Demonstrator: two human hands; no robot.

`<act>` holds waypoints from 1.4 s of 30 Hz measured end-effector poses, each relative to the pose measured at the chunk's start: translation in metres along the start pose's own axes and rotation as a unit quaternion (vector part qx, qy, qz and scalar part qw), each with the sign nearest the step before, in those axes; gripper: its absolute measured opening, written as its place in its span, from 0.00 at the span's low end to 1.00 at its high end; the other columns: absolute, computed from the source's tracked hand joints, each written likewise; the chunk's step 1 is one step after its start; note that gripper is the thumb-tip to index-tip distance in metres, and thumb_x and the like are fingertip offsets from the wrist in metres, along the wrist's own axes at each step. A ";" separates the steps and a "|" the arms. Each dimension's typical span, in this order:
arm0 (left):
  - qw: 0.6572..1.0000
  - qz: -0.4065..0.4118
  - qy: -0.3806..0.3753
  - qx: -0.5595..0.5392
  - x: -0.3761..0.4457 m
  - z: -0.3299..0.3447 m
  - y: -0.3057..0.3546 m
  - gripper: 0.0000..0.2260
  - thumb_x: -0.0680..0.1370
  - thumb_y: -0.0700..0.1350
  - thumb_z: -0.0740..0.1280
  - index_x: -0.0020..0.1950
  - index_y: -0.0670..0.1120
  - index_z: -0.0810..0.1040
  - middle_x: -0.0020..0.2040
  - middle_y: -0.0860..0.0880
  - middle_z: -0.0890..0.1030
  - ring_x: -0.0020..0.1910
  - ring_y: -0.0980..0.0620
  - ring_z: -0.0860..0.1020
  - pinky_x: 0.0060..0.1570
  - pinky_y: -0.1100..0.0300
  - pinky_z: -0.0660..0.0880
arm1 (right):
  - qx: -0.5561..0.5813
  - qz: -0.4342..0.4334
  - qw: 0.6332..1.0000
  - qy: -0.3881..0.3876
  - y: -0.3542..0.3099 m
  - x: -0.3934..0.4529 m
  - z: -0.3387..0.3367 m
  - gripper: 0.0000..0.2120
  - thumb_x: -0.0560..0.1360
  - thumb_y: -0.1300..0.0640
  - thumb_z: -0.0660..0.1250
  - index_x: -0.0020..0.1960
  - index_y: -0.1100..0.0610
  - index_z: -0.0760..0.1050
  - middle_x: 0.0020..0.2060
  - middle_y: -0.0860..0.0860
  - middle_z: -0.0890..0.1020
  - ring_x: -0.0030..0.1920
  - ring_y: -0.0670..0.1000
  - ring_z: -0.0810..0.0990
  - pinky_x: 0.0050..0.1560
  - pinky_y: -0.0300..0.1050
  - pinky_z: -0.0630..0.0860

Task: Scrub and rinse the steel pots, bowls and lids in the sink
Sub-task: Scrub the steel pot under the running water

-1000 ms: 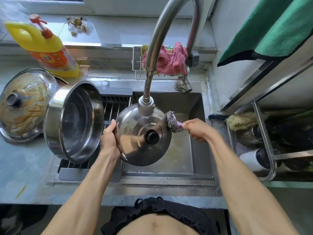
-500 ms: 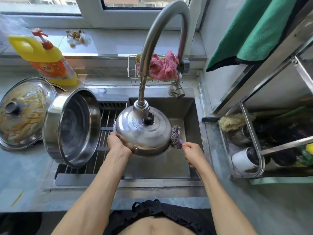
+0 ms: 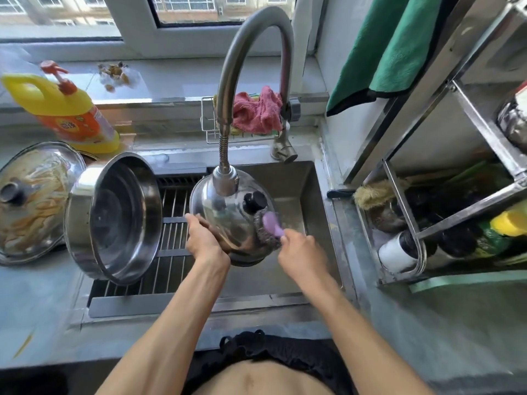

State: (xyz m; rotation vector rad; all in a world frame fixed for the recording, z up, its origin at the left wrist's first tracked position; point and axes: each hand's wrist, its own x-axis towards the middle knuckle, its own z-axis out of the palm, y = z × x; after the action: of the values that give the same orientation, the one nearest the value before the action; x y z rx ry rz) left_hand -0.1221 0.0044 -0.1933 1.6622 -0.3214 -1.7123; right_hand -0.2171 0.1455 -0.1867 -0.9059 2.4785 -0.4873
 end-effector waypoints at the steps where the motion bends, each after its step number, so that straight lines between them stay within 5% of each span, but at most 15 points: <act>1: 1.000 -0.005 0.003 -0.005 -0.002 0.000 0.001 0.20 0.81 0.61 0.62 0.39 0.48 0.77 0.29 0.59 0.72 0.32 0.58 0.78 0.27 0.64 0.74 | -0.007 -0.034 0.999 -0.010 -0.009 -0.008 0.005 0.13 0.82 0.52 0.55 0.62 0.50 0.75 0.49 0.59 0.82 0.50 0.63 0.80 0.42 0.50 0.72; 4: 1.000 -0.015 0.007 0.001 -0.002 -0.006 0.004 0.19 0.81 0.61 0.62 0.39 0.48 0.75 0.29 0.56 0.74 0.25 0.59 0.78 0.28 0.62 0.74 | -0.012 -0.064 0.997 -0.030 -0.013 -0.017 0.011 0.13 0.82 0.51 0.54 0.61 0.50 0.74 0.49 0.59 0.82 0.51 0.63 0.79 0.42 0.51 0.70; 7: 1.000 -0.002 0.014 0.011 0.003 -0.012 0.005 0.17 0.80 0.61 0.64 0.41 0.49 0.75 0.28 0.55 0.77 0.32 0.55 0.78 0.34 0.59 0.75 | -0.012 0.011 1.000 -0.025 0.005 0.000 0.008 0.13 0.82 0.52 0.55 0.61 0.51 0.75 0.51 0.59 0.83 0.52 0.63 0.80 0.45 0.52 0.73; 9: 1.000 0.000 0.012 0.010 0.000 -0.008 0.005 0.18 0.81 0.62 0.63 0.40 0.50 0.74 0.31 0.53 0.76 0.31 0.56 0.76 0.38 0.60 0.75 | -0.032 -0.024 0.999 -0.023 -0.006 -0.008 0.010 0.13 0.82 0.52 0.54 0.62 0.52 0.74 0.50 0.60 0.82 0.52 0.64 0.80 0.44 0.52 0.73; 12: 0.999 0.009 -0.003 0.033 0.001 -0.004 0.003 0.21 0.81 0.63 0.62 0.34 0.52 0.69 0.25 0.54 0.69 0.22 0.56 0.67 0.27 0.65 0.68 | -0.029 -0.101 0.994 -0.018 -0.029 -0.020 0.008 0.13 0.82 0.52 0.54 0.62 0.51 0.72 0.48 0.61 0.82 0.50 0.65 0.80 0.42 0.51 0.70; 14: 0.998 0.024 -0.021 0.058 0.001 -0.004 -0.001 0.23 0.81 0.62 0.62 0.31 0.51 0.68 0.22 0.55 0.68 0.20 0.56 0.68 0.27 0.64 0.69 | -0.013 -0.053 0.998 -0.010 -0.023 -0.006 0.001 0.12 0.82 0.51 0.54 0.61 0.51 0.73 0.49 0.60 0.81 0.50 0.65 0.79 0.41 0.51 0.69; 16: 0.996 0.039 -0.023 0.075 0.001 -0.001 -0.004 0.22 0.81 0.61 0.63 0.32 0.51 0.70 0.24 0.55 0.72 0.25 0.55 0.73 0.34 0.62 0.75 | -0.021 -0.032 0.999 -0.001 -0.020 0.001 -0.002 0.13 0.82 0.51 0.54 0.61 0.51 0.73 0.50 0.60 0.81 0.50 0.65 0.79 0.42 0.51 0.69; 20: 0.988 0.055 -0.047 0.136 0.003 0.002 -0.003 0.21 0.81 0.62 0.62 0.41 0.46 0.77 0.42 0.47 0.83 0.43 0.46 0.82 0.51 0.50 0.81 | -0.052 -0.127 0.991 -0.005 -0.045 -0.015 0.000 0.13 0.83 0.52 0.54 0.64 0.51 0.71 0.48 0.61 0.82 0.50 0.65 0.80 0.42 0.52 0.70; 22: 0.979 0.076 -0.067 0.179 0.008 -0.002 -0.005 0.22 0.80 0.63 0.63 0.42 0.45 0.79 0.44 0.45 0.84 0.47 0.44 0.84 0.55 0.48 0.81 | -0.035 -0.069 0.997 0.001 -0.036 0.007 -0.007 0.12 0.82 0.52 0.55 0.62 0.51 0.72 0.50 0.62 0.81 0.51 0.66 0.79 0.44 0.53 0.71; 25: 0.961 0.106 -0.096 0.235 0.012 -0.007 0.000 0.24 0.79 0.64 0.63 0.39 0.45 0.81 0.42 0.46 0.85 0.47 0.43 0.84 0.56 0.45 0.81 | -0.055 -0.037 0.998 0.014 -0.022 0.028 -0.017 0.12 0.83 0.52 0.53 0.59 0.53 0.72 0.50 0.61 0.81 0.51 0.65 0.79 0.42 0.52 0.68; 29: 0.958 0.074 -0.100 0.258 0.021 -0.005 0.011 0.21 0.80 0.62 0.63 0.43 0.45 0.80 0.44 0.45 0.85 0.48 0.44 0.84 0.57 0.46 0.80 | -0.093 -0.155 0.983 0.000 -0.038 0.016 -0.015 0.12 0.83 0.52 0.53 0.61 0.52 0.71 0.46 0.61 0.82 0.48 0.66 0.80 0.39 0.52 0.67; 33: 0.952 0.056 -0.135 0.269 0.031 -0.007 0.018 0.19 0.80 0.60 0.66 0.48 0.44 0.84 0.41 0.45 0.87 0.45 0.44 0.86 0.55 0.47 0.81 | -0.098 -0.072 0.992 0.034 -0.024 0.053 -0.030 0.13 0.83 0.53 0.52 0.62 0.52 0.71 0.50 0.61 0.82 0.50 0.65 0.80 0.42 0.52 0.69; 37: 0.946 0.026 -0.159 0.280 0.047 -0.008 0.031 0.22 0.76 0.60 0.67 0.56 0.43 0.85 0.50 0.42 0.87 0.51 0.41 0.85 0.60 0.40 0.79 | -0.137 -0.176 0.975 0.009 -0.036 0.043 -0.022 0.11 0.82 0.53 0.55 0.61 0.52 0.71 0.47 0.61 0.82 0.48 0.66 0.81 0.40 0.52 0.69; 40: 0.947 0.009 -0.174 0.271 0.054 -0.011 0.036 0.23 0.76 0.60 0.67 0.58 0.43 0.84 0.52 0.41 0.86 0.54 0.40 0.85 0.61 0.40 0.79 | -0.134 -0.085 0.987 -0.001 -0.022 0.069 -0.032 0.13 0.82 0.54 0.53 0.62 0.54 0.71 0.52 0.61 0.81 0.52 0.65 0.80 0.43 0.53 0.69; 42: 0.952 0.005 -0.163 0.258 0.051 -0.014 0.037 0.21 0.79 0.58 0.66 0.58 0.42 0.84 0.52 0.40 0.86 0.53 0.40 0.85 0.58 0.43 0.80 | -0.148 -0.099 0.984 0.000 -0.019 0.070 -0.029 0.12 0.82 0.54 0.53 0.62 0.53 0.70 0.51 0.61 0.81 0.51 0.65 0.81 0.42 0.53 0.69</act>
State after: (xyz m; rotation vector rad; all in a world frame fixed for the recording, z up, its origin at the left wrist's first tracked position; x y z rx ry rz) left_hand -0.0926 -0.0502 -0.2118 1.7080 -1.0058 -2.0109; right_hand -0.2696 0.0898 -0.1740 -1.2769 2.5140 -0.1797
